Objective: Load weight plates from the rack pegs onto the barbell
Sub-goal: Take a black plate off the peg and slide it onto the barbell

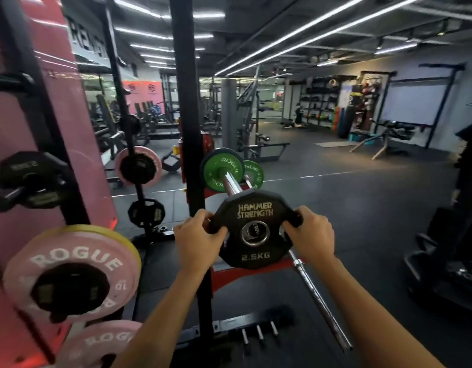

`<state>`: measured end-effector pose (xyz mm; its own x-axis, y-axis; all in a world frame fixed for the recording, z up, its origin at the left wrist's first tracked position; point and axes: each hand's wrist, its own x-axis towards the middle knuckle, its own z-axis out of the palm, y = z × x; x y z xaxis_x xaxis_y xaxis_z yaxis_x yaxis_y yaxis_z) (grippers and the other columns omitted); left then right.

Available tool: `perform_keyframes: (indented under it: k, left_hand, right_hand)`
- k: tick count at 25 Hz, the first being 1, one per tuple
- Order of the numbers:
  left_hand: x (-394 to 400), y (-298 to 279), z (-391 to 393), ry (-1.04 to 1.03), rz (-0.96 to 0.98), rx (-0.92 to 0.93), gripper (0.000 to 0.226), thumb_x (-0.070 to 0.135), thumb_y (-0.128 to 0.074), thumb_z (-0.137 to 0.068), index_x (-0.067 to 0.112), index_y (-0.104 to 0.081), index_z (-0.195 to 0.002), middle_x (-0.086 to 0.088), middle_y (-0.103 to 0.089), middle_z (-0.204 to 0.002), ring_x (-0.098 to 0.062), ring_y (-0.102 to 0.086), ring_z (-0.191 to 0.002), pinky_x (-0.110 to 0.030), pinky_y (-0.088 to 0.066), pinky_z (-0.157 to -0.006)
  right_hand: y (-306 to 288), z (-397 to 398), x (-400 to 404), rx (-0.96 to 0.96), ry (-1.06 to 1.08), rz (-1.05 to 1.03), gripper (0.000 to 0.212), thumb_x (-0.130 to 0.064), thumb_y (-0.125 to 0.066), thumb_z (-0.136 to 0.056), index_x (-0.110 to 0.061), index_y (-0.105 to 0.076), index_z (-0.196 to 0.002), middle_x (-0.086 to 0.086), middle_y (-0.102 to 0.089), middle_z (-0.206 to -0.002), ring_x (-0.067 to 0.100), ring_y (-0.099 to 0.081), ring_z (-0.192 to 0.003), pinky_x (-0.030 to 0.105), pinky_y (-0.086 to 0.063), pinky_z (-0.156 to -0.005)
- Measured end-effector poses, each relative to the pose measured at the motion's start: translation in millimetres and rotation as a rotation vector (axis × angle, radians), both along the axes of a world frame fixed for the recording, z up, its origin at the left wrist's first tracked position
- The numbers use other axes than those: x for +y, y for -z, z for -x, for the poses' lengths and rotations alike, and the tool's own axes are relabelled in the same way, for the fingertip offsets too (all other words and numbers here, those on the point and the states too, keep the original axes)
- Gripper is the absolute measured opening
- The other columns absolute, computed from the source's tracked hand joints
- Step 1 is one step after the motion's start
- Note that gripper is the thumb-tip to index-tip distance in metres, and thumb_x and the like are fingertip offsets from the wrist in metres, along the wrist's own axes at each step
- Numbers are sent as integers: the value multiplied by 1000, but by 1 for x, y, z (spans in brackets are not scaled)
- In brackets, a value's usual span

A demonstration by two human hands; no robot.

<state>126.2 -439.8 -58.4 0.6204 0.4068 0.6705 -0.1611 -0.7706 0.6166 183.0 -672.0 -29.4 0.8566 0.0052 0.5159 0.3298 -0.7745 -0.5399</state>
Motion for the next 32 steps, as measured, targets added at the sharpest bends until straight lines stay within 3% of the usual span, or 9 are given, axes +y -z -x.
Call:
perform_keyframes:
  k: [4, 8, 12, 15, 18, 20, 24, 28, 32]
  left_hand:
    - [-14, 4, -1, -65, 6, 1, 25, 30, -76, -68, 32, -55, -81, 20, -55, -65, -4, -58, -65, -49, -53, -75]
    - [-18, 4, -8, -118, -29, 7, 26, 27, -81, -67, 26, -61, -84, 26, -48, -66, -4, -55, -66, -49, -53, -75]
    - [-14, 0, -22, -164, -23, 19, 26, 29, -80, -69, 28, -59, -84, 23, -50, -67, -4, -54, -65, -49, -53, -74]
    - [-11, 3, -26, -182, -44, 65, 25, 39, -73, -73, 28, -57, -89, 20, -54, -75, -11, -58, -74, -49, -52, -77]
    - [-15, 8, -16, -172, -51, 52, 42, 57, -58, -75, 27, -58, -103, 14, -60, -92, -15, -59, -93, -50, -49, -86]
    - [-19, 8, -12, -187, -74, 24, 55, 64, -55, -75, 24, -56, -112, 9, -61, -104, -15, -56, -101, -47, -46, -91]
    - [-22, -1, -11, -288, -129, -16, 74, 77, -58, -72, 21, -55, -119, 5, -61, -115, -19, -55, -110, -45, -45, -92]
    - [-18, -2, -23, -334, -178, 75, 90, 91, -51, -64, 23, -56, -122, 3, -61, -120, -23, -55, -114, -50, -46, -91]
    - [-11, -2, -37, -373, -156, 83, 98, 96, -44, -60, 24, -57, -124, 4, -60, -121, -22, -52, -117, -51, -45, -91]
  right_hand:
    - [3, -17, -7, 4, -59, 22, 19, -33, -66, -84, -16, -59, -91, -2, -57, -69, 19, -54, -62, 30, -42, -57]
    - [14, -32, -2, 6, -92, -22, 18, -28, -66, -85, -13, -58, -92, 1, -60, -72, 21, -56, -64, 31, -44, -56]
    - [14, -48, 9, 11, -115, -32, 19, -28, -63, -89, -12, -58, -97, 4, -63, -77, 19, -51, -63, 29, -38, -56]
    - [11, -53, 9, 17, -141, -20, 22, -30, -62, -90, -14, -59, -105, 3, -65, -81, 17, -49, -65, 29, -36, -57]
    - [12, -53, 0, -4, -244, -34, 32, -36, -62, -89, -18, -58, -115, -3, -61, -86, 14, -51, -72, 28, -38, -61]
    - [16, -57, -8, -64, -289, -21, 48, -46, -61, -87, -18, -54, -125, 0, -63, -109, 16, -56, -93, 31, -46, -71]
    - [13, -65, -10, -107, -321, -9, 80, -65, -62, -79, -19, -40, -140, 4, -48, -134, 21, -40, -126, 41, -47, -88]
    - [8, -76, 0, -121, -332, -35, 98, -73, -64, -69, -18, -31, -144, 7, -39, -141, 24, -31, -130, 46, -48, -90]
    - [15, -94, 9, -154, -310, -45, 100, -74, -64, -68, -15, -33, -143, 7, -40, -141, 26, -33, -129, 45, -47, -90]
